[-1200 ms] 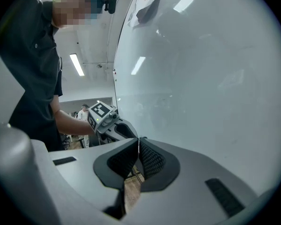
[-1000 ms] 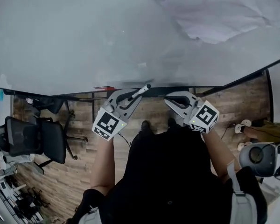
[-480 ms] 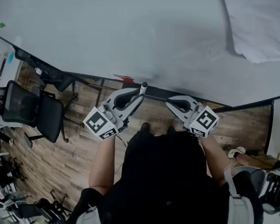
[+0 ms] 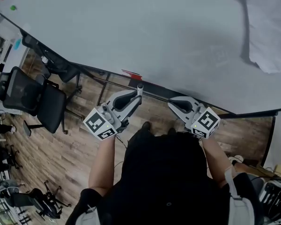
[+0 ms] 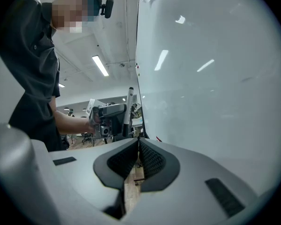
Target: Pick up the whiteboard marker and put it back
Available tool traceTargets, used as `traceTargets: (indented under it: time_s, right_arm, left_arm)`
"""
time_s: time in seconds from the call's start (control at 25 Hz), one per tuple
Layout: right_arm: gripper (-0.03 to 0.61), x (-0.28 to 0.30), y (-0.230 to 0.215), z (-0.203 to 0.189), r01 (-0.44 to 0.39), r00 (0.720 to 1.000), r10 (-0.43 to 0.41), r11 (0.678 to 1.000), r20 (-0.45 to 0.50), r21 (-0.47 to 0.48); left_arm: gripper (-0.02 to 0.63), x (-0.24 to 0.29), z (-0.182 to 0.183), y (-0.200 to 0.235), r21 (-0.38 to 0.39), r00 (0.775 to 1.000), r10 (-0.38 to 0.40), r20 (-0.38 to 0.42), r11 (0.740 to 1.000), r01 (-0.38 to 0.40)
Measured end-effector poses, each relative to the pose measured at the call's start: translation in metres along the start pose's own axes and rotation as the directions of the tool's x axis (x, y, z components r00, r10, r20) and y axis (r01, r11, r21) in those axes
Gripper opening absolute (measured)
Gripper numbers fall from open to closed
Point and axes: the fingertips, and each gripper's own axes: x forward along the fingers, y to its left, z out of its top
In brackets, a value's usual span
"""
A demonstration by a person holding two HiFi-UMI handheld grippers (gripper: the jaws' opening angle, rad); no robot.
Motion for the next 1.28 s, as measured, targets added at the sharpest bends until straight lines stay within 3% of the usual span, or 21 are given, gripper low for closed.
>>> traceTargets:
  time_s: [0.96, 1.28]
  right_arm:
    - [0.021, -0.014, -0.014, -0.009, 0.035, 0.999, -0.035, 0.999, -0.014, 0.007]
    - [0.021, -0.021, -0.021, -0.009, 0.068, 0.998, -0.068, 0.997, 0.000, 0.024]
  left_arm:
    - [0.072, 0.013, -0.005, 0.014, -0.034, 1.000, -0.020, -0.007, 0.999, 0.020]
    - [0.072, 0.024, -0.014, 0.017, 0.003, 0.997, -0.027, -0.073, 1.000, 0.027]
